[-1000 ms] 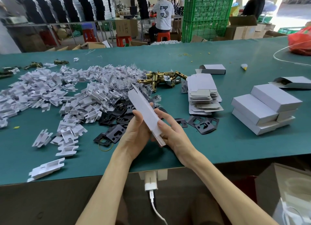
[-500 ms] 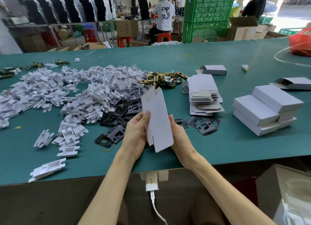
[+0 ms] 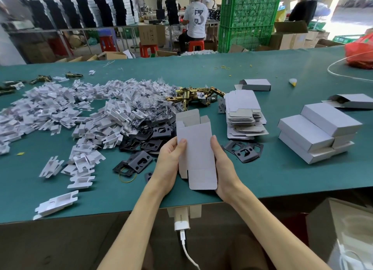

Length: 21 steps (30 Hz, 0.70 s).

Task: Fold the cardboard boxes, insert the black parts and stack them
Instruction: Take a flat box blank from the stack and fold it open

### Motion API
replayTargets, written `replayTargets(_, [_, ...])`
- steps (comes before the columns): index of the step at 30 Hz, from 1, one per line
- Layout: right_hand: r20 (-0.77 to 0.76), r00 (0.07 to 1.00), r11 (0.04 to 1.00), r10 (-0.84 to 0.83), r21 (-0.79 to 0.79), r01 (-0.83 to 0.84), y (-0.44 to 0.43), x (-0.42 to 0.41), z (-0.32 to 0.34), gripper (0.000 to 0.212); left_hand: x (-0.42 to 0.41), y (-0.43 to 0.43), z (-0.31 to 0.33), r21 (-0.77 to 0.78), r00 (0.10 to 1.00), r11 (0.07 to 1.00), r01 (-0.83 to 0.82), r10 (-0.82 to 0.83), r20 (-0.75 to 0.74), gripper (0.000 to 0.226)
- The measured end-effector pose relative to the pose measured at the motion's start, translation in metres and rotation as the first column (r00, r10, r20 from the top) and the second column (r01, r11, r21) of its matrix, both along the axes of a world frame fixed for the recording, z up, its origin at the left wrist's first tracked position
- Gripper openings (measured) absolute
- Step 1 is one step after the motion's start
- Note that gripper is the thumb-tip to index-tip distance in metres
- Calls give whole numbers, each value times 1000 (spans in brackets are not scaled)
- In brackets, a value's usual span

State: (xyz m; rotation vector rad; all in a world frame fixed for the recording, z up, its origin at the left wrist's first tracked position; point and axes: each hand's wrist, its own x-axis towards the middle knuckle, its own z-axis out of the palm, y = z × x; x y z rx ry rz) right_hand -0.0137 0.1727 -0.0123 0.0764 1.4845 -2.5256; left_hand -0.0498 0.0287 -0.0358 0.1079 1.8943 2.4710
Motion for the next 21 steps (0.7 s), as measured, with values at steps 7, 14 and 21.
replayTargets(7, [-20, 1000, 999, 0, -52, -2, 0, -1, 0, 38, 7, 4, 6, -6, 999, 999, 44, -45, -24, 48])
replayTargets(14, [-87, 996, 1000, -21, -9, 20, 2, -6, -7, 39, 10, 2, 9, -29, 998, 999, 45, -44, 38, 31])
replayTargets(21, [-123, 991, 998, -62, -30, 59, 3, -11, -15, 35, 12, -2, 15, 81, 989, 997, 20, -32, 145, 33])
